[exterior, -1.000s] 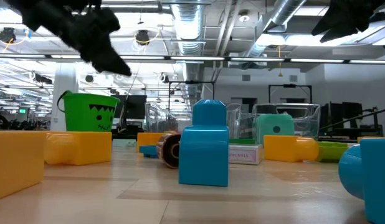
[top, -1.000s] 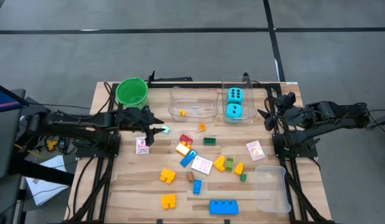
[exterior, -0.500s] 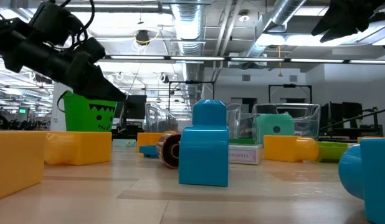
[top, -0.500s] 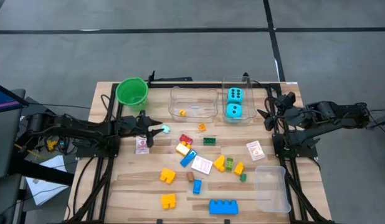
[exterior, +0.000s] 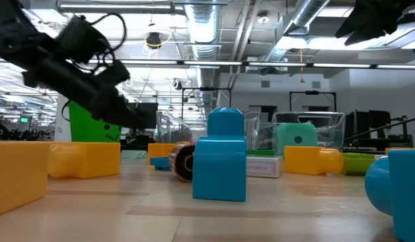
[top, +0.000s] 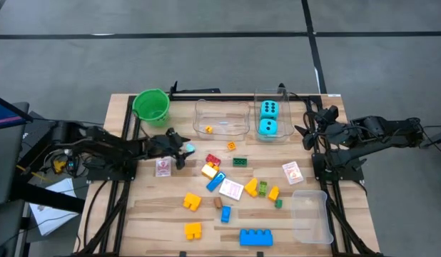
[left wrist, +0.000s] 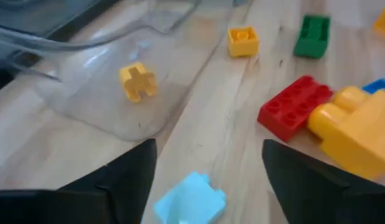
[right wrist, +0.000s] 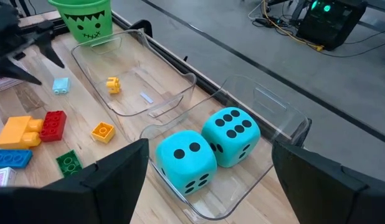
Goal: Pick & Place Toys
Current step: Put the light blue gamepiece into the left transparent bin
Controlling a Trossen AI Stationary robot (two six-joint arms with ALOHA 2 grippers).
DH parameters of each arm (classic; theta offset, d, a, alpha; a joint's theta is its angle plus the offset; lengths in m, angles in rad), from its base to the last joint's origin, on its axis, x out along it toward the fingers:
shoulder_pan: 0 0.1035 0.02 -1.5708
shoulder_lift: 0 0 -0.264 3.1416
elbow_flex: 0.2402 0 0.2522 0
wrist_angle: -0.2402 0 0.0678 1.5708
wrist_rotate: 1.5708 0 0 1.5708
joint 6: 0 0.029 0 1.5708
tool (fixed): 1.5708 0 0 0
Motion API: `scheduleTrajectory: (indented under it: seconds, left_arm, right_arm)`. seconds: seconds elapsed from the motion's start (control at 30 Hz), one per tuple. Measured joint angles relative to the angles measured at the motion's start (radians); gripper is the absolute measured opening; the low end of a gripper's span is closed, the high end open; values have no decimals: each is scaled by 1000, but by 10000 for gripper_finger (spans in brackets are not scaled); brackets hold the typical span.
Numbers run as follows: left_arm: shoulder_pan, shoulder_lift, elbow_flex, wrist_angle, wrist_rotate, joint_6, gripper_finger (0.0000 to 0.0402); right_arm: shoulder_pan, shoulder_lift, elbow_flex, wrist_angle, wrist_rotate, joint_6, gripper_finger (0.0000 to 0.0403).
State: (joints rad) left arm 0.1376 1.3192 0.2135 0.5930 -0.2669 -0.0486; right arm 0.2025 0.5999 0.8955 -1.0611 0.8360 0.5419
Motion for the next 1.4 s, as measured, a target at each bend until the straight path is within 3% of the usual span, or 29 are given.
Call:
scheduleTrajectory:
  seconds: [0.27, 0.73, 1.0, 1.27, 1.4]
  left_arm:
    - [60, 165, 54, -2, -3, -21, 337]
    - [71, 181, 55, -95, -4, -241, 328]
    - [71, 181, 55, -101, -7, -279, 288]
    - [72, 180, 54, -104, -13, -282, 193]
    - [72, 180, 54, -104, -10, -283, 189]
  right_arm:
    - [0, 0, 0, 0, -5, 0, 331]
    - [0, 0, 0, -2, -12, 0, 331]
    - [0, 0, 0, -8, -12, -2, 331]
    - [0, 0, 0, -8, -12, -1, 331]
    - [0, 0, 0, -8, -12, 0, 331]
